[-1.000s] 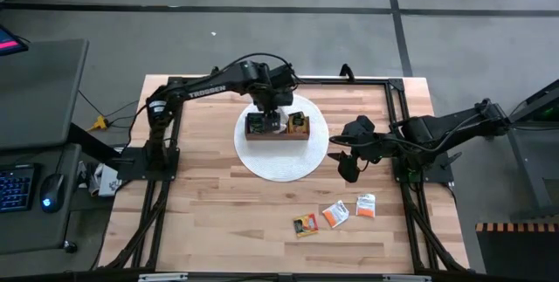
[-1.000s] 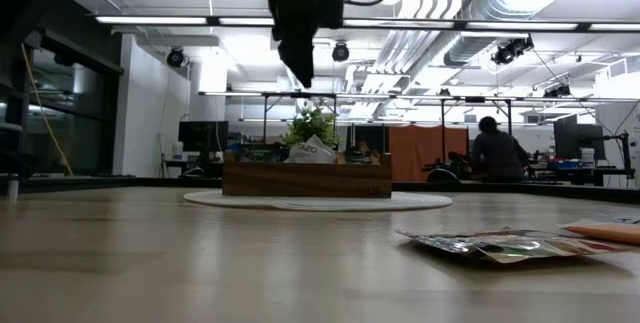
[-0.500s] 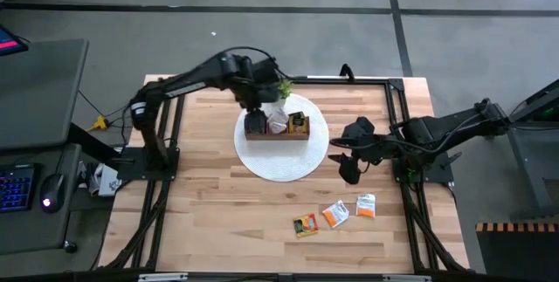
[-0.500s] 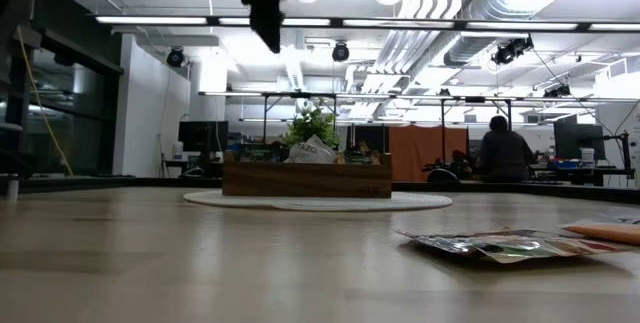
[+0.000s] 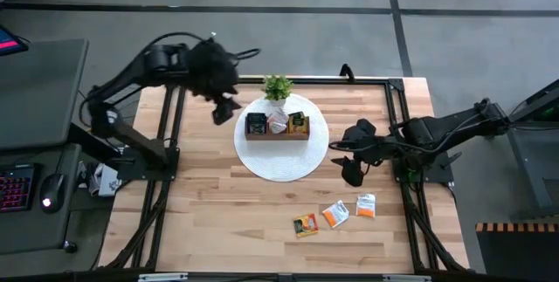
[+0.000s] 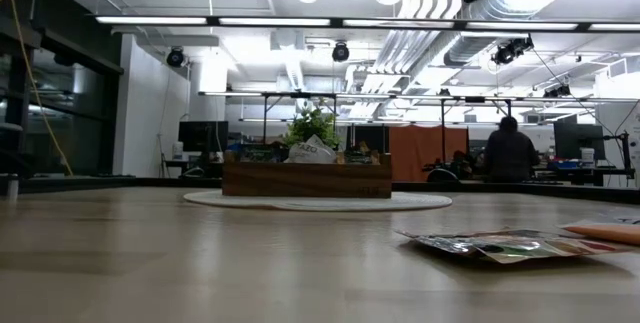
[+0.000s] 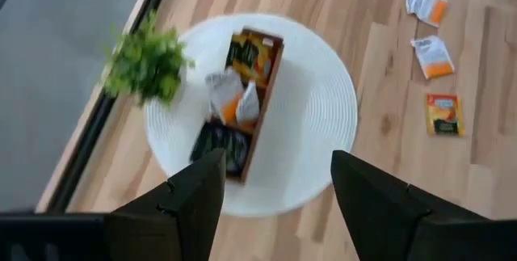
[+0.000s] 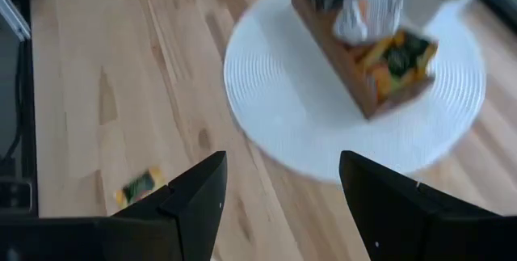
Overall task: Pick & Place Tea
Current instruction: Put the white orange tea bag into the middle section of the wooden organizer
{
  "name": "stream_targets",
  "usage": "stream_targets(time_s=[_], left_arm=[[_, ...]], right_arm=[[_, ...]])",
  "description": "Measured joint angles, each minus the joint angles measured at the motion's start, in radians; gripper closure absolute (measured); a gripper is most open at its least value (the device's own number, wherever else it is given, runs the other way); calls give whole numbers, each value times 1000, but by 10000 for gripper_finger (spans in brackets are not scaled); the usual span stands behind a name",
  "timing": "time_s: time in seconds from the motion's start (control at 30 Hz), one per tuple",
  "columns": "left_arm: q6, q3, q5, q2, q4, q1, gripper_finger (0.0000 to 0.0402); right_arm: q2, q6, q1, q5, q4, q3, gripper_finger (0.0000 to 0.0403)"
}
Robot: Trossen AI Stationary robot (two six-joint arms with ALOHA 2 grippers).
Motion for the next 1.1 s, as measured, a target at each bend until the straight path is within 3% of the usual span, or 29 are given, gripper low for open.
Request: stream_targets(time_s=[0.23, 0.53, 0.8, 1.1], left_arm=[[-122, -110, -123, -158, -8, -82, 179], [-331, -447, -203, -401, 89, -224, 179], [-488, -766, -212, -632, 279, -330, 179], [-580, -990, -238, -823, 400, -405, 179]], right_arm=[[-1, 192, 19, -107, -138, -21, 167], [-2, 499, 106, -216, -155, -141, 167], [-2, 648, 180, -238, 38, -325, 167], [-2, 736, 208, -274, 353, -535, 167]])
